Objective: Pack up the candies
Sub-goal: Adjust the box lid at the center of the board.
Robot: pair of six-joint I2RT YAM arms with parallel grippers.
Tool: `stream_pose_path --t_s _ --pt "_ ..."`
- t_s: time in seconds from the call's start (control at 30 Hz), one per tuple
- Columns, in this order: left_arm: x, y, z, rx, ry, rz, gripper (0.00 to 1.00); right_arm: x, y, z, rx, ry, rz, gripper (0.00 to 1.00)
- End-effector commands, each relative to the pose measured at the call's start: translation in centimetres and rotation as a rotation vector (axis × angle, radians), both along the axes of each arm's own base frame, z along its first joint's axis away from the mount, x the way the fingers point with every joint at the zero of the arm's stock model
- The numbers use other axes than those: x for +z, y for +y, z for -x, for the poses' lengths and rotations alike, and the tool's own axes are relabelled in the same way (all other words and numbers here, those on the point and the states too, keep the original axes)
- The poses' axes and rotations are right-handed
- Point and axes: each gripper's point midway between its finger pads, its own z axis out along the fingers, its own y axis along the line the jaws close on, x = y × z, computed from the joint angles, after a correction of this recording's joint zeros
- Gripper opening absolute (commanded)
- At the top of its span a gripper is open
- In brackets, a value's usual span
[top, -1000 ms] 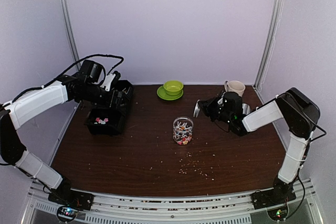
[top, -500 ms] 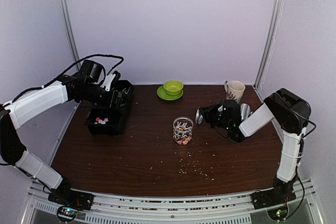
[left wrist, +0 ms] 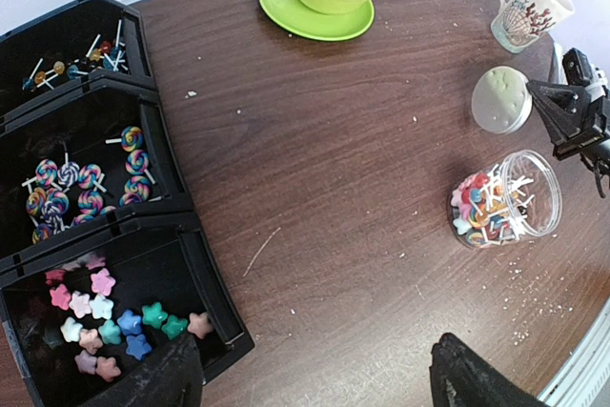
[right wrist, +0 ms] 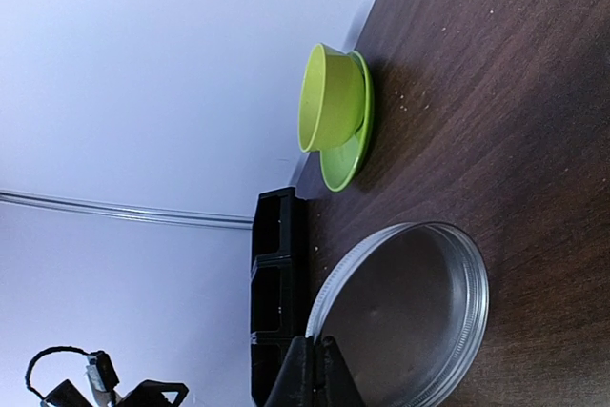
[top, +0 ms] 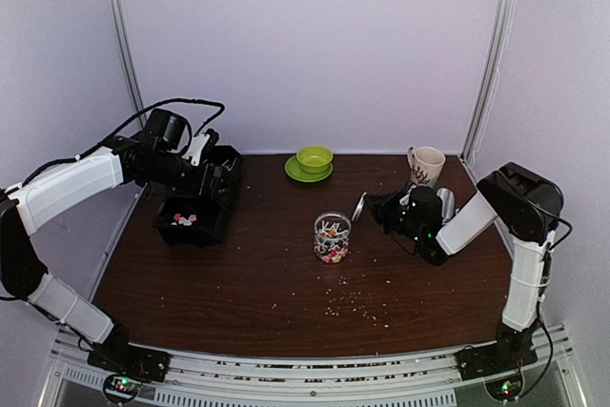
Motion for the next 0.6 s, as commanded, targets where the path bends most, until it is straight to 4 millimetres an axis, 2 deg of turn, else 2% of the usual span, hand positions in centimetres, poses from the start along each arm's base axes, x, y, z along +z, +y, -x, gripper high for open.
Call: stream_pose_path --t_s 0.0,0.2,0.57 --pt "0.7 -0.6 -0.4 -0.016 -0.033 0.017 0.85 1.3 0.1 -0.1 0.013 -0.070 -0.085 0.02" --pt "0.6 -0.5 -0.4 -0.015 -0.033 0.016 0.85 -1.3 -0.1 -0.1 0.002 0.009 -0.038 0.02" --pt "0.6 -0.6 -0.4 -0.018 -0.032 0.017 0.85 -2.9 -1.1 1.3 -0.012 0.060 0.007 0.09"
